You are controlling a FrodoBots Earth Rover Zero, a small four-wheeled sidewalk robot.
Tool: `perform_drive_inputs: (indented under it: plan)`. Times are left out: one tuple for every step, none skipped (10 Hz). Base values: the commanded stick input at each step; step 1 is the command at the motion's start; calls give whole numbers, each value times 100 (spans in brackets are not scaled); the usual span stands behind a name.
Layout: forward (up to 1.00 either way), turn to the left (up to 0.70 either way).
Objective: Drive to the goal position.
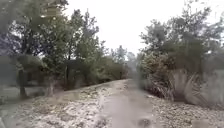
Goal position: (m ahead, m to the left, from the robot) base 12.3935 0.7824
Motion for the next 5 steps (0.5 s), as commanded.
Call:
perform_drive_inputs:
  plan:
    - [45, 0]
    - [45, 0]
    - [45, 0]
    - [45, 0]
    - [45, 0]
